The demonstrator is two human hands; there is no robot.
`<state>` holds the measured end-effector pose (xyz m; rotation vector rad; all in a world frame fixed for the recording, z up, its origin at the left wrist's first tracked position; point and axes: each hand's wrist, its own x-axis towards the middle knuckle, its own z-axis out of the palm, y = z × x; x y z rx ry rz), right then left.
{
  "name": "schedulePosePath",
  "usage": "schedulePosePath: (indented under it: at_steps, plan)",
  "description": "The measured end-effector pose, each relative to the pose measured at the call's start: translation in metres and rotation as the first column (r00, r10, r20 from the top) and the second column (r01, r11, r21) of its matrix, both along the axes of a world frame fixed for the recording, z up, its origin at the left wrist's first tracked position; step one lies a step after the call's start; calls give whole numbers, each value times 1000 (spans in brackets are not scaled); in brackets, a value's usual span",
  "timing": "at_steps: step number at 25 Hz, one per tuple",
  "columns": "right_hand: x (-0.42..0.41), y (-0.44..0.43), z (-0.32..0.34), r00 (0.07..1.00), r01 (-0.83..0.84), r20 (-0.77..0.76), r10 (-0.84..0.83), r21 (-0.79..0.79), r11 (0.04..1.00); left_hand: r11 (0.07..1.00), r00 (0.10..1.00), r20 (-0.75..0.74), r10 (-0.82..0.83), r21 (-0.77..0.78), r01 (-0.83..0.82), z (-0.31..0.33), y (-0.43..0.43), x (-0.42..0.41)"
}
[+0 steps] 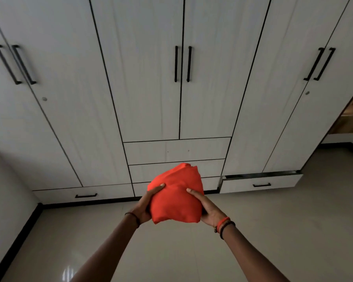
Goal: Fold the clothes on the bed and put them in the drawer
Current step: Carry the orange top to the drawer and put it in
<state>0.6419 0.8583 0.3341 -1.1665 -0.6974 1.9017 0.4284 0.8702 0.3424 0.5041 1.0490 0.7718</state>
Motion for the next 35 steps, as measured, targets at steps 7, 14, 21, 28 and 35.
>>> schedulePosePath:
  at_steps: [7,14,21,28,35]
  plan:
    - [4,108,-20,1000,20,18,-20,-43,999,996,997,0,-82,-42,82,-24,111,4]
    - [-3,162,-60,999,-3,50,11,-159,987,995,999,-34,-38,-99,34,-75,160,-2]
    - [-10,240,-140,999,-37,8,41,-311,950,978,982,-124,139,-138,-156,-163,220,-11]
    - [-5,357,-261,998,10,56,15,-426,904,964,957,-215,195,-139,-227,-244,310,-20]
    - [-23,485,-380,497,-91,863,87,-47,995,965,946,-244,213,-100,-243,-332,398,-26]
